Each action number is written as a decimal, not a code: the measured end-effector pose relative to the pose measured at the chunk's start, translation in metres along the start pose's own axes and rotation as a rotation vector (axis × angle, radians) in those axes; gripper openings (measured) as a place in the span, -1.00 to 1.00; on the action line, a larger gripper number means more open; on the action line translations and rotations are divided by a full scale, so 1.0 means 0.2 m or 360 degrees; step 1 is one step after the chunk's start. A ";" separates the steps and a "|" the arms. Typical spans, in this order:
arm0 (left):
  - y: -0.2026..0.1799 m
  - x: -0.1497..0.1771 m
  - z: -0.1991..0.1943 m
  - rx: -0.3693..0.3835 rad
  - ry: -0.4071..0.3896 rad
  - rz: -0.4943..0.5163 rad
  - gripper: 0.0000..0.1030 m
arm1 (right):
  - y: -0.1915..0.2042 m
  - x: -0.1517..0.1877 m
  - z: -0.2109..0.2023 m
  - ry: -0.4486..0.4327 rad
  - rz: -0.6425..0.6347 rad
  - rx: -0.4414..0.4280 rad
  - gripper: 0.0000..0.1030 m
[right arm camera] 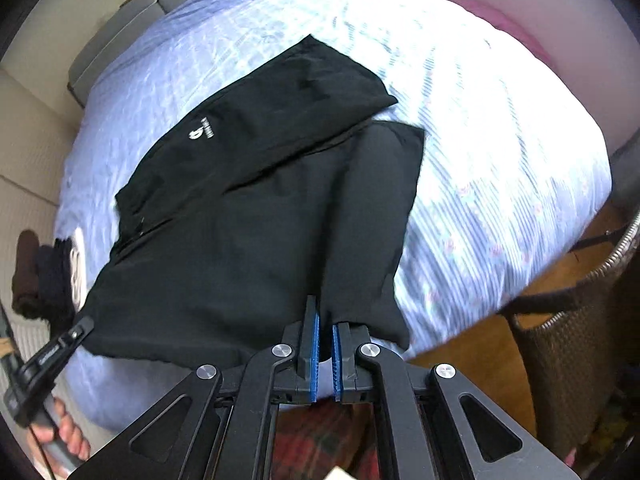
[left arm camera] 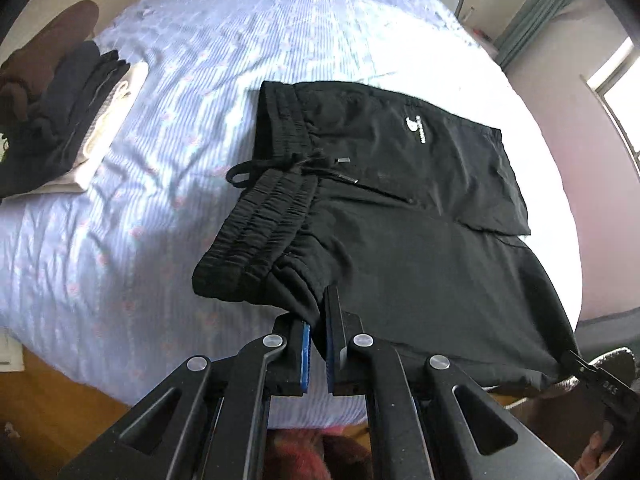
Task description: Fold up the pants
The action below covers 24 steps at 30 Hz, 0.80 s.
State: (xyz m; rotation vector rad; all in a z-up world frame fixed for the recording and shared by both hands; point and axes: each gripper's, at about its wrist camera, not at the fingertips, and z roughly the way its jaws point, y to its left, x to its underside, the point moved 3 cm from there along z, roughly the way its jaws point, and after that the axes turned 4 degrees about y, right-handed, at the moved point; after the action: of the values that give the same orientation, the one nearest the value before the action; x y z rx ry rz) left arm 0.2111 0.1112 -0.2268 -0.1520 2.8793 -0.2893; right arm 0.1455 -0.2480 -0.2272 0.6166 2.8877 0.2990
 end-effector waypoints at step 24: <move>-0.07 -0.70 0.14 -0.0046 -0.0055 -0.0273 -0.86 | 0.46 -1.23 0.07 -0.0248 -0.0250 -0.0072 -0.88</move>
State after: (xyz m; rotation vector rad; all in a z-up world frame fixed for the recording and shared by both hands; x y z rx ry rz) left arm 0.3544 0.1108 -0.2178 -0.4063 2.8409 -0.2731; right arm 0.4049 -0.2657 -0.1888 0.3838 2.7512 0.2797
